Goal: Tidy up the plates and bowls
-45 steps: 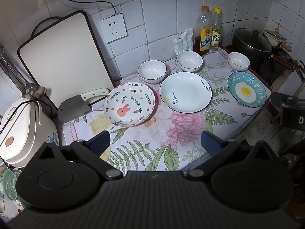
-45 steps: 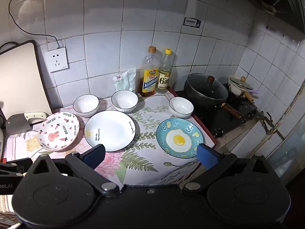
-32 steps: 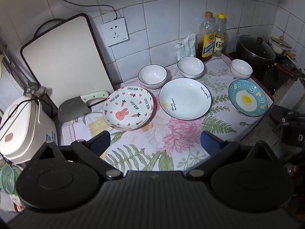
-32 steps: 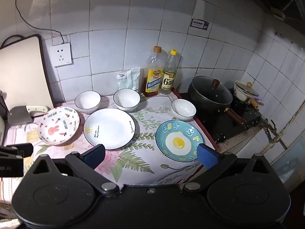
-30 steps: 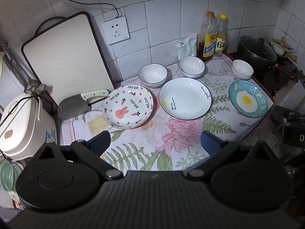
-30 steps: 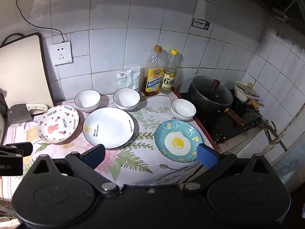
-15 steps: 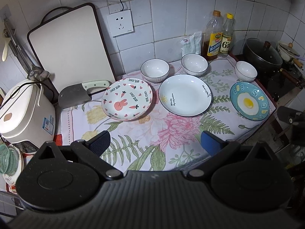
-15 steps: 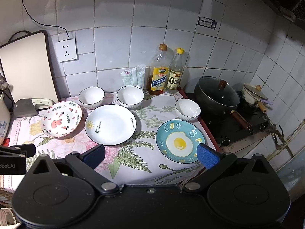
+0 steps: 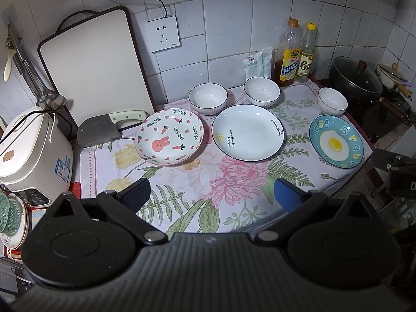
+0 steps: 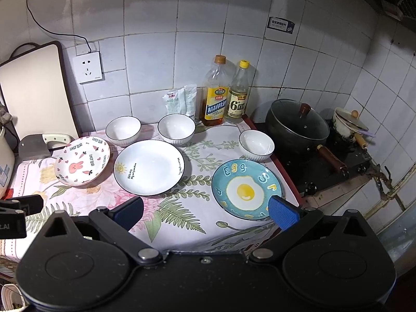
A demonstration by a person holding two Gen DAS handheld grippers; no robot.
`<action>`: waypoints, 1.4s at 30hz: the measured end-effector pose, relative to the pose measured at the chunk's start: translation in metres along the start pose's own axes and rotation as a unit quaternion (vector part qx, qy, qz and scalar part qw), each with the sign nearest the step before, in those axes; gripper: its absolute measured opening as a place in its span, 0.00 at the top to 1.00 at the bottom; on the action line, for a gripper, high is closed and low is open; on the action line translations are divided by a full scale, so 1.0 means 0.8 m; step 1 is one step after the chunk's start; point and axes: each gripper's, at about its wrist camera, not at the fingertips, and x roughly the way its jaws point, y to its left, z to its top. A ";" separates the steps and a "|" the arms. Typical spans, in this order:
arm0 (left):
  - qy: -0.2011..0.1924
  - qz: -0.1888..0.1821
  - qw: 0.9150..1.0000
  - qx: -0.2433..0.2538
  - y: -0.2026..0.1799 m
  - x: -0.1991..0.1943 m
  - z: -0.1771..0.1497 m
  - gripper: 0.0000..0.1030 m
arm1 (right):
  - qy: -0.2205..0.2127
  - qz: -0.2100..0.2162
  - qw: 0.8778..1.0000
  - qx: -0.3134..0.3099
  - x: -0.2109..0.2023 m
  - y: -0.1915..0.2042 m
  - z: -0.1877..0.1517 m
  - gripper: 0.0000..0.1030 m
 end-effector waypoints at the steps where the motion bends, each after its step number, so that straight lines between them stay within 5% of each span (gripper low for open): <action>1: 0.000 0.000 1.000 -0.001 0.000 0.000 -0.001 0.00 | 0.000 -0.001 1.000 0.000 0.000 -0.001 -0.001 0.00; 42: 0.006 -0.018 1.000 -0.023 -0.018 -0.012 -0.007 0.00 | 0.003 0.020 1.000 -0.015 0.011 -0.033 0.000 0.00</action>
